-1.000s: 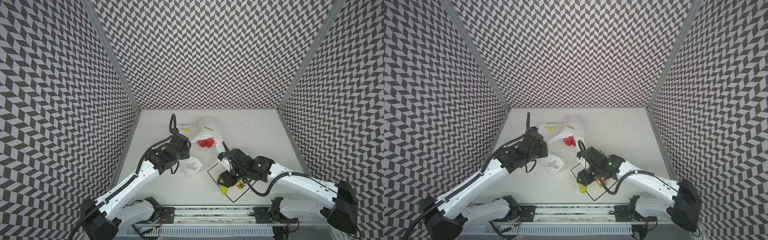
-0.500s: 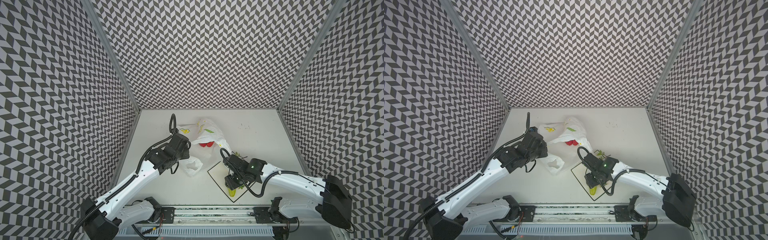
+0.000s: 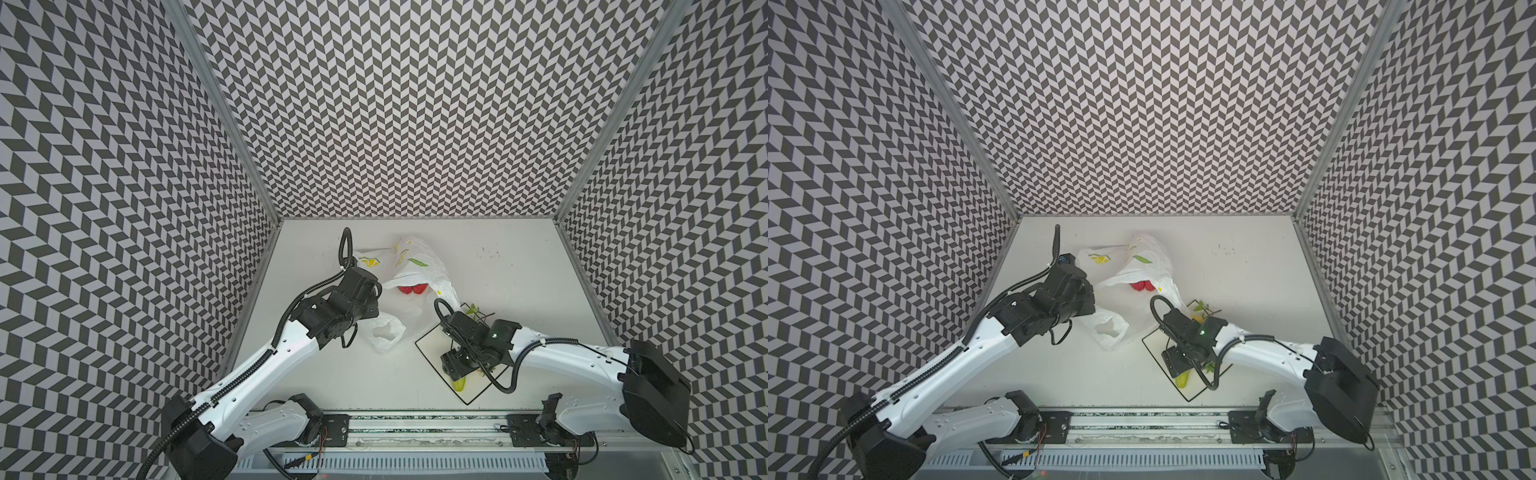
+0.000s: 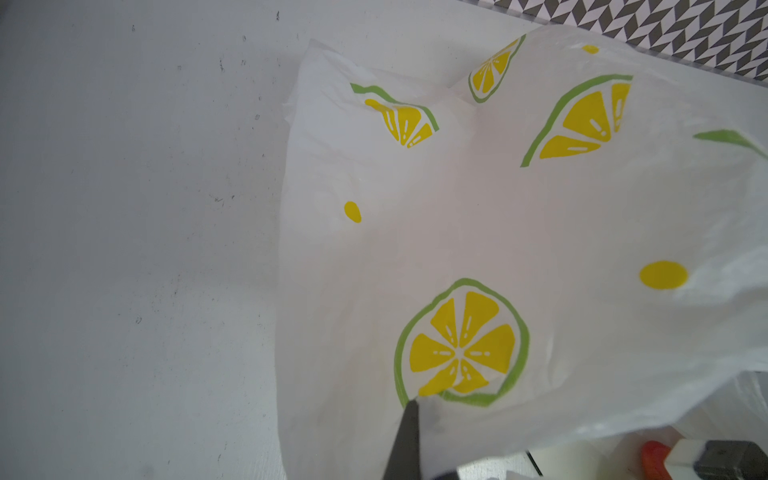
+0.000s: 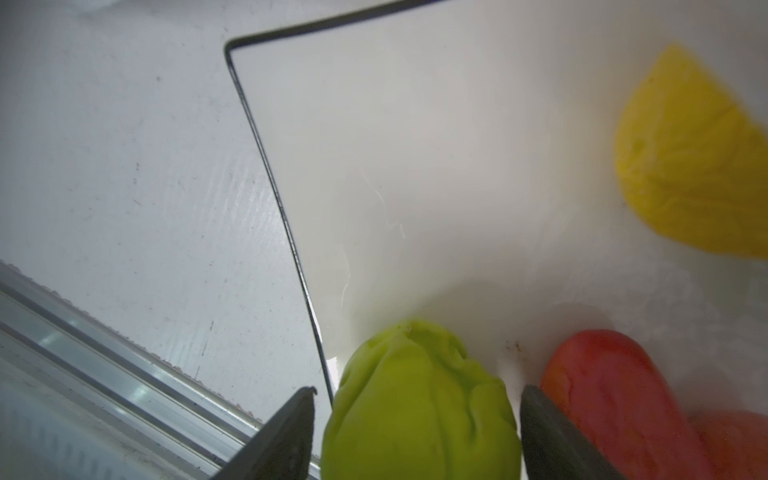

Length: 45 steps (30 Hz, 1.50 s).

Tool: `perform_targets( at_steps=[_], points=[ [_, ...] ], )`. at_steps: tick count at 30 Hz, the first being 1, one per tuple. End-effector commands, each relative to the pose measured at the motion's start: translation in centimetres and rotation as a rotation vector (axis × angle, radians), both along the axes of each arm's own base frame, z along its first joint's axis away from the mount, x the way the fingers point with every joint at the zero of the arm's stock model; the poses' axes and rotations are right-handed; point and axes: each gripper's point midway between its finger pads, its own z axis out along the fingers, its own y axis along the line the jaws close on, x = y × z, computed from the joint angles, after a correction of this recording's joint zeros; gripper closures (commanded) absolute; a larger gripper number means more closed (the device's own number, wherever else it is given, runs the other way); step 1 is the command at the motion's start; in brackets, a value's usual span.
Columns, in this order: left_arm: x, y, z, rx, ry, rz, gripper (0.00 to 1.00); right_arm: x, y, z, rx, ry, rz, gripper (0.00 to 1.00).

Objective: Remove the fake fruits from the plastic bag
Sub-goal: 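Carry the green pear over the white board with the right gripper, then lower the green pear onto the board and open the right gripper, then move the right gripper back into the bag above the strawberries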

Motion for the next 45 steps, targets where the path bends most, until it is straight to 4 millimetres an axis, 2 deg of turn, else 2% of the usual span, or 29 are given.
perform_targets(
  at_steps=[1, 6, 12, 16, 19, 22, 25, 28, 31, 40, 45],
  points=[
    [0.3, 0.5, 0.7, 0.017, -0.015, 0.021, 1.0, 0.8, 0.6, 1.9, 0.04, -0.059, -0.013, 0.19],
    [0.4, 0.5, 0.9, 0.013, -0.021, 0.022, 1.0, 1.0, 0.5, 4.3, 0.092, -0.101, -0.037, 0.18],
    [0.4, 0.4, 1.0, 0.007, -0.024, 0.018, 1.0, 1.0, 0.8, 9.4, 0.325, -0.241, -0.032, 0.2],
    [0.4, 0.4, 1.2, 0.007, -0.026, 0.015, 1.0, 1.0, 2.0, 14.3, 0.57, -0.374, -0.006, 0.26],
    [0.5, 0.3, 1.5, 0.004, -0.034, 0.014, 1.0, 0.4, 2.6, 17.2, 0.714, -0.449, 0.053, 0.34],
    [0.6, 0.3, 1.6, 0.005, -0.038, 0.014, 1.0, -0.4, 3.3, 19.2, 0.8, -0.525, 0.155, 0.39],
    [0.7, 0.2, 1.8, 0.004, -0.041, 0.01, 1.0, -0.7, 4.5, 20.5, 0.809, -0.639, 0.28, 0.44],
    [0.6, 0.2, 1.8, 0.007, -0.04, 0.007, 1.0, -0.1, 6.2, 20.1, 0.713, -0.73, 0.409, 0.48],
    [0.6, 0.4, 1.9, 0.009, -0.043, 0.011, 1.0, 0.9, 8.2, 18.5, 0.586, -0.779, 0.494, 0.53],
    [0.0, 0.6, 1.9, 0.005, -0.033, 0.005, 1.0, 7.7, 9.6, 11.8, 0.211, -0.868, 0.393, 0.59],
    [-0.4, 0.9, 2.1, 0.001, -0.037, 0.006, 1.0, 9.7, 11.4, 7.8, 0.088, -0.819, 0.4, 0.6]
  ],
)
